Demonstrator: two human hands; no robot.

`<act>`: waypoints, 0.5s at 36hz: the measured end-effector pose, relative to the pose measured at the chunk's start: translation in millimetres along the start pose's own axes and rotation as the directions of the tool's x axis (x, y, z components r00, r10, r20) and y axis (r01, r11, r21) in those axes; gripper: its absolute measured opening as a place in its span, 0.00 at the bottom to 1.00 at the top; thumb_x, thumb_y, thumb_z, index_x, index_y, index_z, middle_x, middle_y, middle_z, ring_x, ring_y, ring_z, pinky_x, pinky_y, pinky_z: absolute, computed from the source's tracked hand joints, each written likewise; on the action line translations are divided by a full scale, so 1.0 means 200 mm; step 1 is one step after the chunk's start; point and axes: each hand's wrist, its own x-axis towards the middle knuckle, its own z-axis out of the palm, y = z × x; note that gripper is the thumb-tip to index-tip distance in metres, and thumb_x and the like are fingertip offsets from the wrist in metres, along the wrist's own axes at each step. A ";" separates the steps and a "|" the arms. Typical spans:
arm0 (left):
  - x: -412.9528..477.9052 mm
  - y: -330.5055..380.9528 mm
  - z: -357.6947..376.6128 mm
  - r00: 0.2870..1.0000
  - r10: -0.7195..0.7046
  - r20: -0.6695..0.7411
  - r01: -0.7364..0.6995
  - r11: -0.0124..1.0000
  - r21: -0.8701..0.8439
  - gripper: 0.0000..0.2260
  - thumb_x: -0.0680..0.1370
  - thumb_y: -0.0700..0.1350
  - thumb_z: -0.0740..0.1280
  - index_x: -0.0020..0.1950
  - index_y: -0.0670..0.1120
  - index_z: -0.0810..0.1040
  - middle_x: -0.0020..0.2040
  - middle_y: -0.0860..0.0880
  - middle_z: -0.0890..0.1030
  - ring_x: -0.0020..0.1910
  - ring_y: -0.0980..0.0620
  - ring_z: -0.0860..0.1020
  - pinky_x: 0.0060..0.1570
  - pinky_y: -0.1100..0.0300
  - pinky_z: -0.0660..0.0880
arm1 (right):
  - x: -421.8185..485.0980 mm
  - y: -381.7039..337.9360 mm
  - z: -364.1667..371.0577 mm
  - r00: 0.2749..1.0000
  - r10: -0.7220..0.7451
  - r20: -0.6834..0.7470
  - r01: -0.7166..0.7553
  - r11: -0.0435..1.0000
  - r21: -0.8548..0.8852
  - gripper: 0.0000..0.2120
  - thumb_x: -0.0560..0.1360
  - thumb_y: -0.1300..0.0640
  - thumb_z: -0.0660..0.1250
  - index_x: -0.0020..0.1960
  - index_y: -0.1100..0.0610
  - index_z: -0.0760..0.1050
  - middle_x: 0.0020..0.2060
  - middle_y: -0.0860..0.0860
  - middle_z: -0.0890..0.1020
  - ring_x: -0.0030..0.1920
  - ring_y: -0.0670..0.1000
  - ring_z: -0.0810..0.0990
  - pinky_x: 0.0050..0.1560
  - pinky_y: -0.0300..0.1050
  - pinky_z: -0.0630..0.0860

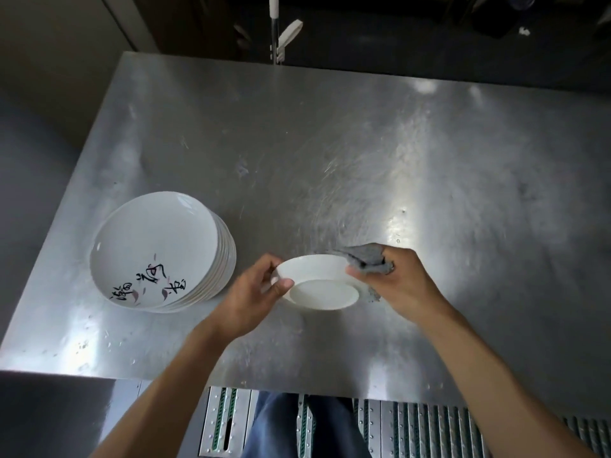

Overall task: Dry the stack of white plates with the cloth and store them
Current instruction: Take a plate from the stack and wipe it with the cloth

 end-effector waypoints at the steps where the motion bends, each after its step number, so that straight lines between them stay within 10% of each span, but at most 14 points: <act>1: 0.01 0.01 0.00 0.999 -0.016 0.043 0.017 0.999 -0.042 0.04 0.81 0.44 0.70 0.52 0.47 0.75 0.48 0.54 0.83 0.46 0.57 0.82 0.47 0.60 0.79 | 0.01 0.00 -0.01 1.000 0.002 -0.013 -0.002 1.000 -0.004 0.08 0.72 0.54 0.77 0.49 0.46 0.85 0.38 0.41 0.85 0.33 0.37 0.80 0.34 0.31 0.74; 5: 0.00 0.05 0.02 0.987 -0.033 0.155 0.064 0.978 -0.201 0.05 0.82 0.41 0.68 0.52 0.41 0.74 0.45 0.47 0.84 0.44 0.53 0.82 0.43 0.58 0.77 | 0.04 0.04 0.00 0.986 -0.032 -0.166 0.018 0.996 -0.088 0.13 0.77 0.57 0.73 0.48 0.37 0.82 0.43 0.36 0.85 0.42 0.36 0.82 0.36 0.30 0.76; 9: -0.05 0.01 0.10 0.978 -0.099 0.186 0.169 0.896 -0.411 0.11 0.82 0.43 0.68 0.55 0.38 0.70 0.51 0.33 0.80 0.48 0.46 0.78 0.44 0.47 0.75 | -0.01 0.13 0.10 0.946 -0.134 -0.295 0.063 0.969 -0.238 0.17 0.78 0.66 0.67 0.62 0.49 0.80 0.52 0.33 0.83 0.56 0.37 0.81 0.52 0.26 0.73; 18: -0.07 -0.06 0.21 0.940 -0.322 0.111 0.312 0.685 -0.659 0.11 0.79 0.46 0.73 0.54 0.45 0.72 0.52 0.40 0.84 0.47 0.45 0.83 0.43 0.48 0.82 | -0.13 0.29 0.44 0.997 -0.068 -0.029 0.050 0.907 -0.419 0.32 0.79 0.69 0.63 0.79 0.50 0.63 0.78 0.40 0.57 0.79 0.44 0.58 0.77 0.49 0.62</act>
